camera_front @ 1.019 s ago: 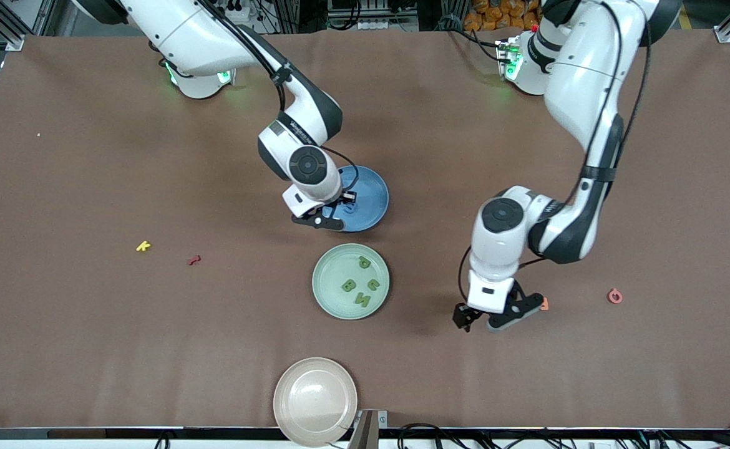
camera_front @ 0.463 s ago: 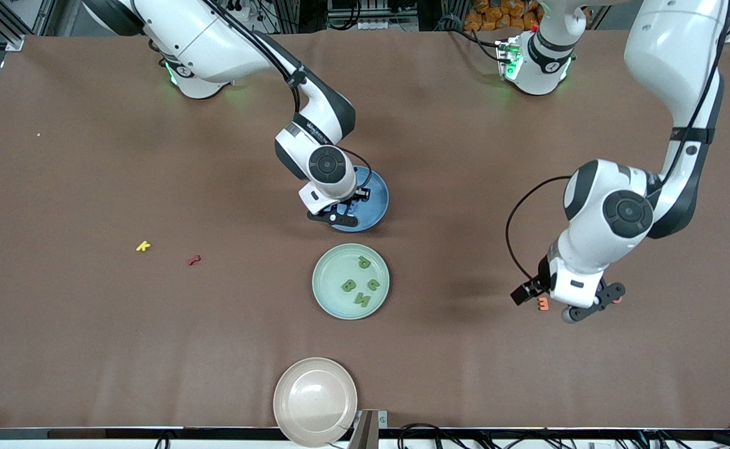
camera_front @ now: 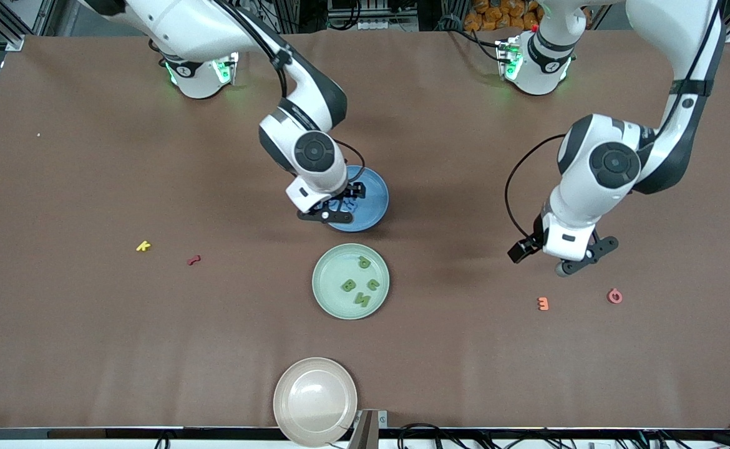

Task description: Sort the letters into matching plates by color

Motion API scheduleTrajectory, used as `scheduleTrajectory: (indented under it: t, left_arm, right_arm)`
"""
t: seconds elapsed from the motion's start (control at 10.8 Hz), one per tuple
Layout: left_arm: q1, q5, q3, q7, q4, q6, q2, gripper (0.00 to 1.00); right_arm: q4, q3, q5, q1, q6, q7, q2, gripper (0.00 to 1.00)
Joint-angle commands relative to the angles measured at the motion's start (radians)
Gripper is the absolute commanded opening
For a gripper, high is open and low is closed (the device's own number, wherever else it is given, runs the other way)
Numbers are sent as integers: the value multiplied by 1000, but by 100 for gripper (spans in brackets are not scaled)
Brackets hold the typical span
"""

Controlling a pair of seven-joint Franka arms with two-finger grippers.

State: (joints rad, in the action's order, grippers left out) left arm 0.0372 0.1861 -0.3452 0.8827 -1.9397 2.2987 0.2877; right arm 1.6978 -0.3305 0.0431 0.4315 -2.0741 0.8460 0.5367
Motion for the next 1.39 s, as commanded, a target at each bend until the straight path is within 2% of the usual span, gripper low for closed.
scheduleTrajectory:
  t: [0.0, 0.28, 0.46, 0.65, 0.74, 0.83, 1.02, 1.3]
  left_arm:
    - [23, -30, -12, -218, -53, -68, -100, 100]
    - [70, -37, -12, -429, -51, -181, -175, 100]
    - [93, -97, -12, -630, -48, -261, -229, 100]
    - [90, -131, -14, -659, -39, -349, -292, 100]
    - [84, -158, -15, -662, -27, -399, -317, 100]
    - [82, -192, -24, -663, -28, -424, -355, 100]
    - [82, -232, -58, -665, -22, -470, -398, 100]
    - [96, -255, -43, -807, 181, -625, -380, 100]
  right_arm:
    - [51, -9, 3, -68, 97, -30, -180, 100]
    - [48, -7, -3, -127, 251, -63, -340, 100]
    - [43, 1, -5, -193, 365, -207, -433, 100]
    - [34, 31, -12, -244, 423, -290, -513, 100]
    - [10, 66, -12, -253, 454, -344, -524, 100]
    - [-21, 135, -15, -258, 457, -446, -524, 100]
    - [-38, 285, -78, -247, 448, -606, -529, 100]
    - [-50, 404, -75, -252, 447, -869, -529, 100]
